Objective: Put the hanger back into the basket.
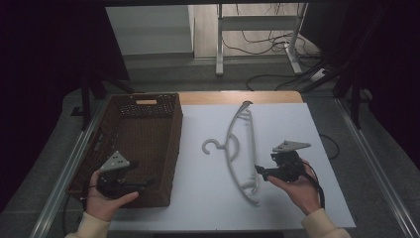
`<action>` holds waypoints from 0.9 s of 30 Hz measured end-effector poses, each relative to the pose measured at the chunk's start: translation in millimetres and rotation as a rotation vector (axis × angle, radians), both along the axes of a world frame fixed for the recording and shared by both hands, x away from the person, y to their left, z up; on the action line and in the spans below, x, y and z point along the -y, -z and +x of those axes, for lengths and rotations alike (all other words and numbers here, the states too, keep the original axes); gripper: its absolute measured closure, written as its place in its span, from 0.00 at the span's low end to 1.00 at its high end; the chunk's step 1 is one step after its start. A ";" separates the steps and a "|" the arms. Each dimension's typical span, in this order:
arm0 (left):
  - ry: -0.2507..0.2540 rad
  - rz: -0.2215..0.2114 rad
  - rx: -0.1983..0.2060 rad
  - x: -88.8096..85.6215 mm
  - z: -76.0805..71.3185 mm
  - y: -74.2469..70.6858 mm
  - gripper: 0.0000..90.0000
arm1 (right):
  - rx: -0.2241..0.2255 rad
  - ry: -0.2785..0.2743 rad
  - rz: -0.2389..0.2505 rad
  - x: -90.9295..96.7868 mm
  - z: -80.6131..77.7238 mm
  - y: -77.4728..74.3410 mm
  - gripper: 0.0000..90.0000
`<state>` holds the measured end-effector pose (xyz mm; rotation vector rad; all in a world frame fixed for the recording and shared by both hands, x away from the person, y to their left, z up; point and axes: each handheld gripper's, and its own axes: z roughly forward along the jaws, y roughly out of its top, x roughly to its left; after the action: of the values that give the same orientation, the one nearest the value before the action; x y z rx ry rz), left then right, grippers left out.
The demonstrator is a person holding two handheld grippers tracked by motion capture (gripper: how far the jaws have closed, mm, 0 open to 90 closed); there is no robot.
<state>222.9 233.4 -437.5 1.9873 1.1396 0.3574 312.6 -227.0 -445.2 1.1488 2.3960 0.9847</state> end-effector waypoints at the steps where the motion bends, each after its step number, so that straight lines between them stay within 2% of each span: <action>1: 0.000 0.000 0.000 0.0 0.0 0.0 0.20 | -0.003 -0.001 -0.001 -1.6 1.1 0.7 0.30; 12: -0.005 0.003 -0.002 -1.4 -3.8 1.0 0.20 | -0.033 -0.046 -0.022 -20.7 7.5 8.2 0.31; 17: -0.009 0.005 -0.004 -0.6 -5.1 1.0 0.20 | -0.062 -0.076 -0.033 -33.9 9.8 11.9 0.33; 22: -0.004 0.009 -0.010 0.7 -4.9 3.1 0.20 | -0.113 -0.103 -0.069 -52.9 15.3 22.1 0.37; 27: -0.007 0.006 -0.011 0.6 -4.7 3.6 0.20 | -0.141 -0.120 -0.093 -65.6 19.2 29.2 0.38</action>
<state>218.2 232.8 -441.1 1.9934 1.1541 0.3545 331.8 -161.4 -474.3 1.0859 2.6192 0.8422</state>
